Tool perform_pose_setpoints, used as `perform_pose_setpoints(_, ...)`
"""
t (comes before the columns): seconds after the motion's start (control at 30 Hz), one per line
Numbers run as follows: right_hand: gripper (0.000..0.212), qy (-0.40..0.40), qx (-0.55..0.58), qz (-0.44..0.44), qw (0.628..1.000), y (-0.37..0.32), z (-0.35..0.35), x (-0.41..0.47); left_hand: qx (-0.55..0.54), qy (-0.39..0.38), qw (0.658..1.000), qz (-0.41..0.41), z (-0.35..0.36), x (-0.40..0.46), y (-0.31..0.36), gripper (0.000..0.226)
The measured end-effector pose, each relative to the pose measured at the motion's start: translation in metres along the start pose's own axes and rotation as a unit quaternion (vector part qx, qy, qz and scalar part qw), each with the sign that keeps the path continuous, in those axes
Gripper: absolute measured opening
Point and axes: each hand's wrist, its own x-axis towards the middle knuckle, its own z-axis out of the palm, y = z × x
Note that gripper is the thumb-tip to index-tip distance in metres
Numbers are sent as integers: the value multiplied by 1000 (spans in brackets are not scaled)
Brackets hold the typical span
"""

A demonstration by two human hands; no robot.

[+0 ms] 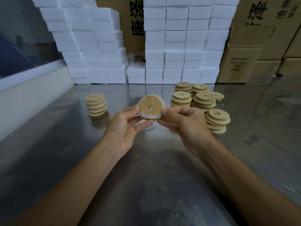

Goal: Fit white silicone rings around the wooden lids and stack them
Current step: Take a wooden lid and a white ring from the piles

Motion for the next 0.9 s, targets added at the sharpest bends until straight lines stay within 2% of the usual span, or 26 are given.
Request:
perform_pose_setpoints(0.13,15,0,-12,-7,1000,4,1,-1,-26,-10,1000,-3,-1,1,-4,1)
perform_pose_setpoints(0.23,12,2,-15,-7,1000,7,3,-2,-34,-39,999,1,-2,1,-5,4)
perform_pose_setpoints(0.43,7,51,-86,-84,991,10,1,-2,88,-35,994,56,-4,-1,-6,19)
perform_pose_setpoints(0.63,5,38,-215,-162,962,12,-1,1,208,-17,970,126,-6,-2,-6,18)
perform_pose_setpoints(0.73,6,38,-245,-195,949,11,-4,3,289,-17,938,190,-9,0,-6,24)
perform_pose_setpoints(0.83,3,20,-309,-227,924,13,-7,4,396,-52,870,288,-11,0,-7,31)
perform_pose_setpoints(0.9,3,11,-359,-234,903,15,-7,3,432,-73,842,315,-10,-1,-9,30)
